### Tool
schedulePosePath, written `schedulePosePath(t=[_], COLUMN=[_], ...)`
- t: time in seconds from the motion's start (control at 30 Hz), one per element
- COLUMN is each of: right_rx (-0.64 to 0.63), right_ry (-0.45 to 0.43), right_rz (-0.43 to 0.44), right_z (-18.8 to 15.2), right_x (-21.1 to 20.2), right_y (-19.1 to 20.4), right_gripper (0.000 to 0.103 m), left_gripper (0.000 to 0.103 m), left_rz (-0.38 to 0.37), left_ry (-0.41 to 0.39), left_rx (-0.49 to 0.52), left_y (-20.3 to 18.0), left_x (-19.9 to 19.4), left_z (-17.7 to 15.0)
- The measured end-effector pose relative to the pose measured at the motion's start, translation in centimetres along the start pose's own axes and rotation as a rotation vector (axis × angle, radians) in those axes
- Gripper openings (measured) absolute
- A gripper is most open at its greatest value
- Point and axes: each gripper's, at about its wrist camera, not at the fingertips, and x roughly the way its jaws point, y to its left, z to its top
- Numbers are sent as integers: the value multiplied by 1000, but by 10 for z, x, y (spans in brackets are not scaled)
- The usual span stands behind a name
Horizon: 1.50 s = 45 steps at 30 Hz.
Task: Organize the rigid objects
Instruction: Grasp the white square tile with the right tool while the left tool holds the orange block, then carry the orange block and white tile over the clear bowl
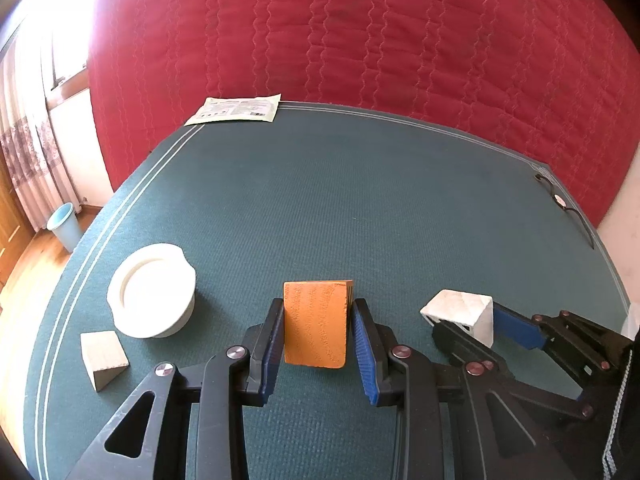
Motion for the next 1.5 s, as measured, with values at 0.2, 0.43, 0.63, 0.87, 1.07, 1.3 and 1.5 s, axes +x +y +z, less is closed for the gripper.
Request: schedulePosePath(t=[0.2,0.43,0.63,0.87,1.07,1.3,1.5], right_rx=[49,117,177,224,275,328,387], right_ry=[-4,-19,-41,-51,-83,-115,-142], right_rz=[-6,-1,-7,-23,-43,-80,-124], right_z=[-9,-28,-44,-62,-73,-82,-95], right_x=[-9,-34,-59,-83,-106,-129,-150], right_y=[-4,-16,-31,-47,-61,-76,-95], right_gripper=[35,33,33,33,33,33,33], left_gripper=[35,35,35,35,34,34,34], left_rz=[-7,-21,-50,-85,-110,-125,-124], left_ry=[-2,-9,-19,-25,-20,-24,-21], left_rx=[11,36,75,120,150,185,209], left_y=[-2,-11,-26,-41,-52,-64,-72], left_x=[-1,-5,-11,-17,-19,-22,-24], left_z=[-2,-6,-10,-17,-21,-28,-35])
